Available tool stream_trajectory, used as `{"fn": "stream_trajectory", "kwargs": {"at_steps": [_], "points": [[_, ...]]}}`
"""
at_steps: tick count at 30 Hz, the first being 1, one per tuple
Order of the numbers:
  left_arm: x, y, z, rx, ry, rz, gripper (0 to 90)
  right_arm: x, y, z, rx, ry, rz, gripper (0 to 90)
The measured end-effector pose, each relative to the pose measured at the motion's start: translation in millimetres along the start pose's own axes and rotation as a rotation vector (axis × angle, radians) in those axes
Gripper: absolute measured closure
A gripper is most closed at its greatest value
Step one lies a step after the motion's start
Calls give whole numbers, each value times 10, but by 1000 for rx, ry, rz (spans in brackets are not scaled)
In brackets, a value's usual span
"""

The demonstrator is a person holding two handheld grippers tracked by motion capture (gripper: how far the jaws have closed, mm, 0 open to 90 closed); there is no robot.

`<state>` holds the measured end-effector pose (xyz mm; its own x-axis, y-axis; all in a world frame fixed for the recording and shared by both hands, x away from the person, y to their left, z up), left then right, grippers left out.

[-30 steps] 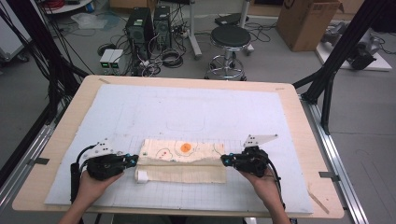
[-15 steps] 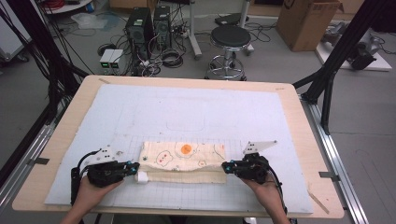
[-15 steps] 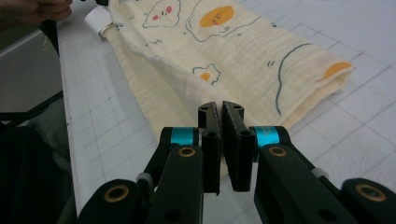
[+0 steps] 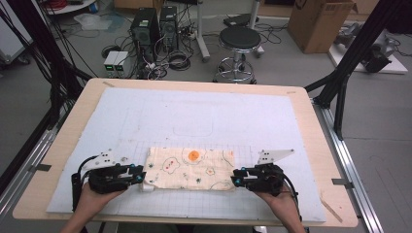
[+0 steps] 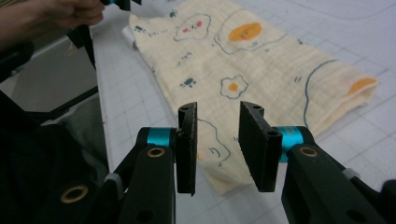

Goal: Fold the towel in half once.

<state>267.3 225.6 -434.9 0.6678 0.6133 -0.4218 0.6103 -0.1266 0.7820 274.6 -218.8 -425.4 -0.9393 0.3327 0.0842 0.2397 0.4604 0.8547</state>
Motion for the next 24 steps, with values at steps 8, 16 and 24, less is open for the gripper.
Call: {"fn": "stream_trajectory", "kwargs": {"at_steps": [8,16,24], "points": [[-27,-62,174,104,37,33,787,-4,-65,204,98,9,-6,748],[72,-149,148,151,67,20,789,28,-168,269,175,22,-19,833],[54,-88,93,103,54,-2,709,51,-135,235,153,12,-22,758]]}}
Point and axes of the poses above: each handheld gripper's, and its own axes: z roughly forward along the jaws, y roughly out of its top, x roughly to its left, the point moved 2 cm from there along z, roughly forward along the jaws, and after that the axes turned 15 degrees about -z, right-handed, at the moved point
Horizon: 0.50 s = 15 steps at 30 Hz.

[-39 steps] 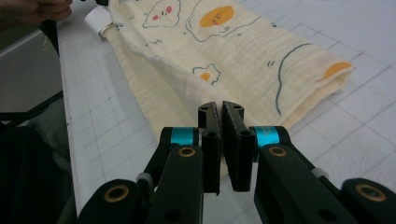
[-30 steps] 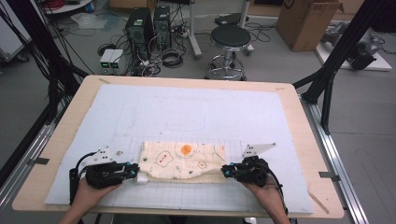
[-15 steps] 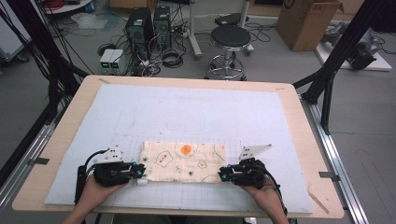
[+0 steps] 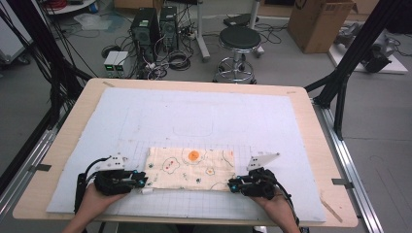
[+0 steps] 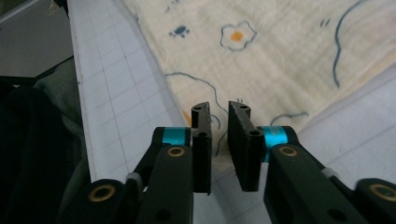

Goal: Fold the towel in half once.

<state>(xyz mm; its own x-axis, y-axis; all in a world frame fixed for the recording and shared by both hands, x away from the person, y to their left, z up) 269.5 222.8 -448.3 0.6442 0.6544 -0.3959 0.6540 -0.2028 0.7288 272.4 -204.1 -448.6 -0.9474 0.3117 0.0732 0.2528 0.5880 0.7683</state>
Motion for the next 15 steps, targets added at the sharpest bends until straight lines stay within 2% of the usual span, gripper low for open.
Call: {"fn": "stream_trajectory", "kwargs": {"at_steps": [3,7,9,11,15], "points": [[-27,118,-38,-46,-18,0,656,-8,138,-88,-72,-16,-24,741],[-102,319,41,-79,-6,39,640,-111,354,-115,-104,-67,-38,744],[-132,419,123,-64,-11,60,701,-193,468,-88,-125,-87,-41,781],[-158,505,223,-59,5,83,776,-268,580,-31,-139,-105,-43,824],[-168,661,433,-62,26,80,859,-414,791,180,-146,-108,-56,886]]}}
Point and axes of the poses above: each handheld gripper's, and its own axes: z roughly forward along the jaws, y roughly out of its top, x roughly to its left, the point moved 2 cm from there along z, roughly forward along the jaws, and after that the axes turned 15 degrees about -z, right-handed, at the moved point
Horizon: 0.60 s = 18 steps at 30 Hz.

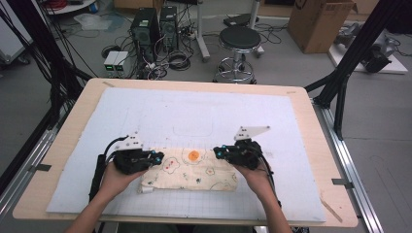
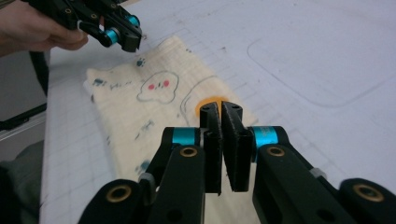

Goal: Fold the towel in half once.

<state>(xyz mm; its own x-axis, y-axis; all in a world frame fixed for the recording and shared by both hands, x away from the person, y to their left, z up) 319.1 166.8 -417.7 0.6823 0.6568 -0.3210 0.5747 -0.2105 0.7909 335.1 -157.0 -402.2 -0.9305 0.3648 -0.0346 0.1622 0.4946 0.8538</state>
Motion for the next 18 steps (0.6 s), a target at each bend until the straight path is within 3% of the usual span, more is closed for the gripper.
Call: {"fn": "stream_trajectory", "kwargs": {"at_steps": [6,11,14,17,18], "points": [[74,110,331,20,38,-39,876,-106,113,466,51,22,4,895],[109,99,551,78,73,-48,881,-134,70,776,121,31,13,895],[181,60,616,123,124,-40,884,-149,22,873,173,25,16,895],[244,43,616,123,117,-86,887,-176,-35,893,220,18,34,894],[244,45,612,124,126,-68,887,-187,-51,889,229,17,32,895]]}}
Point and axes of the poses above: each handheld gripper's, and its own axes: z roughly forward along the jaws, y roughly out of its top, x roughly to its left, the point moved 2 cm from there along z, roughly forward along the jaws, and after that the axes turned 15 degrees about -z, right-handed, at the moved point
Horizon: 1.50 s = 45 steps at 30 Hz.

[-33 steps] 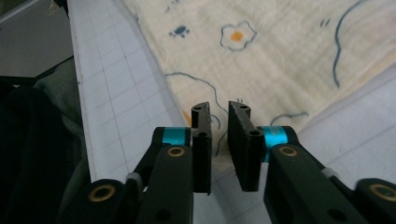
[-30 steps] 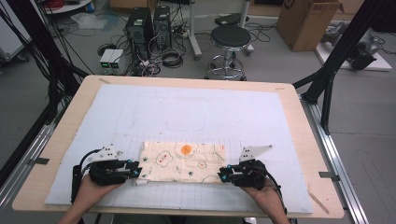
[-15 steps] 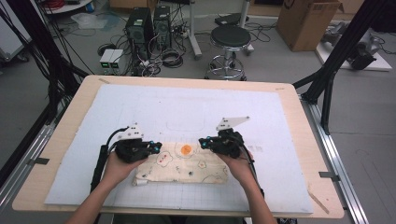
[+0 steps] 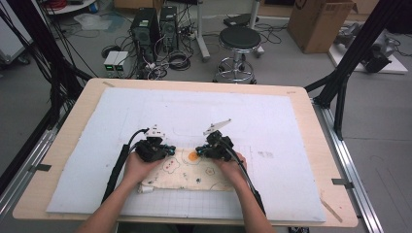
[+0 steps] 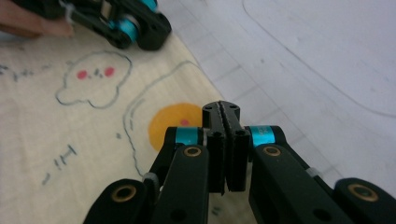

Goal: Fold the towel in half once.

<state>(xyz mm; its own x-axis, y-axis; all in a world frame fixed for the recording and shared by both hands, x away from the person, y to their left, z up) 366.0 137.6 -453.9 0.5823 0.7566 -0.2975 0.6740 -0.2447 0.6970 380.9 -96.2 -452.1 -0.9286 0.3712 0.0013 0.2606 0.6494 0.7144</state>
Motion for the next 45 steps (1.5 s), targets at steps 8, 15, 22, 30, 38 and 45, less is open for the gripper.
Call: {"fn": "stream_trajectory", "kwargs": {"at_steps": [8,15,22,30,38,45], "points": [[70,-18,-74,5,11,-3,834,-62,-139,-130,2,-26,36,894],[207,-92,-186,-21,19,-48,828,-113,-338,-318,-12,-55,74,894],[320,-151,-279,-48,37,-83,837,-217,-530,-498,-24,-78,119,894],[395,-184,-351,-50,41,-85,838,-276,-678,-642,-39,-104,144,895],[395,-148,-501,-111,62,-79,795,-200,-611,-710,-76,-110,104,885],[441,-200,-477,-65,78,-84,800,-131,-552,-610,-52,-92,62,874]]}}
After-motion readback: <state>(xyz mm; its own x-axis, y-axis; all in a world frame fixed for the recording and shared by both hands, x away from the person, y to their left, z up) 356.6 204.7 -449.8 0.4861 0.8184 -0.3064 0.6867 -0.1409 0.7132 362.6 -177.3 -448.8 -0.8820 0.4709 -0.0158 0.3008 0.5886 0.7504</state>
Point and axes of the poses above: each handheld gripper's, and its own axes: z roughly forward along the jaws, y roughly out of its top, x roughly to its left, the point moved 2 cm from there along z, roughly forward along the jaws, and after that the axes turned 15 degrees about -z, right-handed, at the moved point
